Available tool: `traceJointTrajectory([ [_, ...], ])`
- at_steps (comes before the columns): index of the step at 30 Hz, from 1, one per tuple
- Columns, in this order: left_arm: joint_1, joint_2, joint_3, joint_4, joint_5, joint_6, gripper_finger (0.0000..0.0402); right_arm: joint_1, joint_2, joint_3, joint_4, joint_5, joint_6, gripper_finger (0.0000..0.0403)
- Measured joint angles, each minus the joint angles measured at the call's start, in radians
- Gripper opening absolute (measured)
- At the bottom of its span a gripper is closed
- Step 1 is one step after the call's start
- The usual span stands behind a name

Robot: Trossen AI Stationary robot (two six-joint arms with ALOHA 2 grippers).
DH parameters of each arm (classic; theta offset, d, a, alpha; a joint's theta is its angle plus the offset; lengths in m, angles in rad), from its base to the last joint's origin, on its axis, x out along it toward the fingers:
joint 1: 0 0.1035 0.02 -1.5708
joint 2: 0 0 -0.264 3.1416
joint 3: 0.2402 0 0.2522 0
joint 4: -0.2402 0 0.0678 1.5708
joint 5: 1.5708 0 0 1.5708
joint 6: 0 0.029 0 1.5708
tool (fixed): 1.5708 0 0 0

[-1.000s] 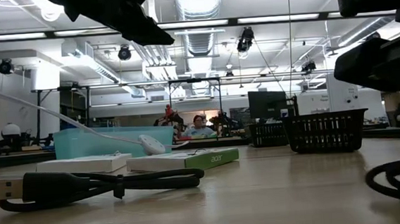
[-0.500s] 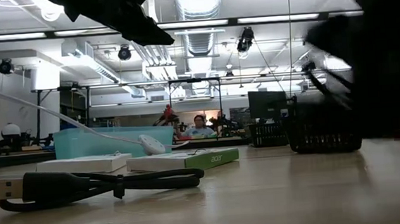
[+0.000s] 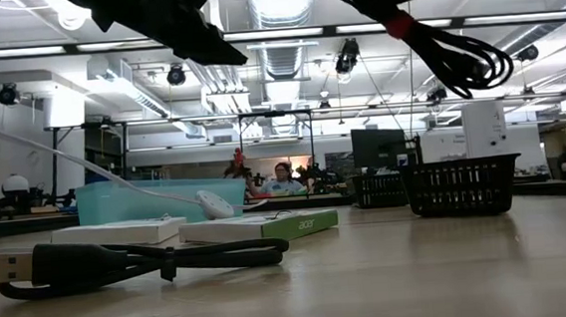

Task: Pick and place items into bin
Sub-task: Put the right black charger cable into the green bin

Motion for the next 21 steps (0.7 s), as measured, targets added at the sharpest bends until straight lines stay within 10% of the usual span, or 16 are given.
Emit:
traceJointTrajectory([
  [10,-0.002,0.002,-0.003,0.118,0.194,0.1,0.0173,-0.087,-0.122,-0.008,0.015,-0.001,-0.068,0.0022],
  [17,-0.002,0.007,-0.003,0.221,0.208,0.1,0.0173,-0.172,-0.304,-0.002,0.157,-0.386,-0.279,0.0022],
  [21,-0.002,0.024,-0.003,0.227,0.219,0.1,0.0173,-0.195,-0.364,-0.038,0.381,-0.416,-0.451,0.0022],
])
